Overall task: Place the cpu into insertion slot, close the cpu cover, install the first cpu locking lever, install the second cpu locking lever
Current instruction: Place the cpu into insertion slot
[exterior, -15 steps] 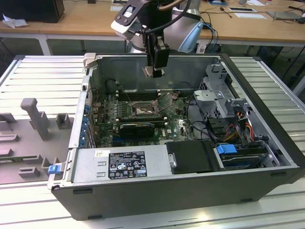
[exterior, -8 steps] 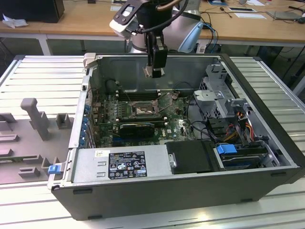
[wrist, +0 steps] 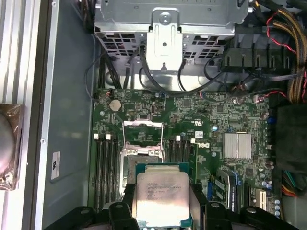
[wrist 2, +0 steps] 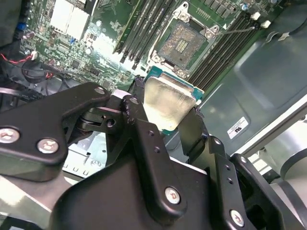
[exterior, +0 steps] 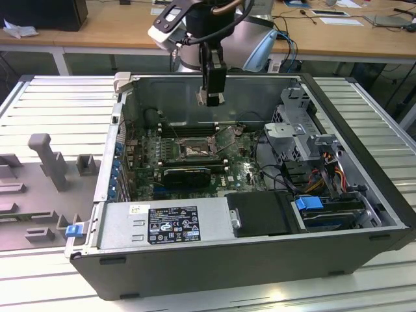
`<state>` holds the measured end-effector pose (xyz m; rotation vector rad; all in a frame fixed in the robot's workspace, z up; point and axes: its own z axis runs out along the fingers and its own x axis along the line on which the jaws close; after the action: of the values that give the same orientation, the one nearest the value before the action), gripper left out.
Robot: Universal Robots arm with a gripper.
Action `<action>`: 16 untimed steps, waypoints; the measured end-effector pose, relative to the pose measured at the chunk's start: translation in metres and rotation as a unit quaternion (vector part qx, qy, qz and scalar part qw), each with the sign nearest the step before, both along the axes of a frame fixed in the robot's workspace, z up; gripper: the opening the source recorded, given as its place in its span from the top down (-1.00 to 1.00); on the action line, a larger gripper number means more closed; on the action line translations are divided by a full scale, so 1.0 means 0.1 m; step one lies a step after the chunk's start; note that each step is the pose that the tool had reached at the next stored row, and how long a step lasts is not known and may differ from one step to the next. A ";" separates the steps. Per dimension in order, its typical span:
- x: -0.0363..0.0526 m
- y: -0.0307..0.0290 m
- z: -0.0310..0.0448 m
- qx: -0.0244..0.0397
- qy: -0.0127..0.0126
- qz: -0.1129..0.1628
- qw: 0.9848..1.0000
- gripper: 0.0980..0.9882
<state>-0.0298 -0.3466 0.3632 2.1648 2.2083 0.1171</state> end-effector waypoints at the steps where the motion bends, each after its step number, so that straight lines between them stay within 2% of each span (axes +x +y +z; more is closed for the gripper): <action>1: 0.000 0.000 0.000 0.000 0.000 -0.004 1.000 0.04; 8: 0.000 0.000 -0.004 0.000 0.000 -0.035 0.999 0.04; 16: 0.000 0.000 -0.070 0.000 0.000 -0.041 0.999 0.04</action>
<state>-0.0299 -0.3465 0.3562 2.2520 2.1149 0.1138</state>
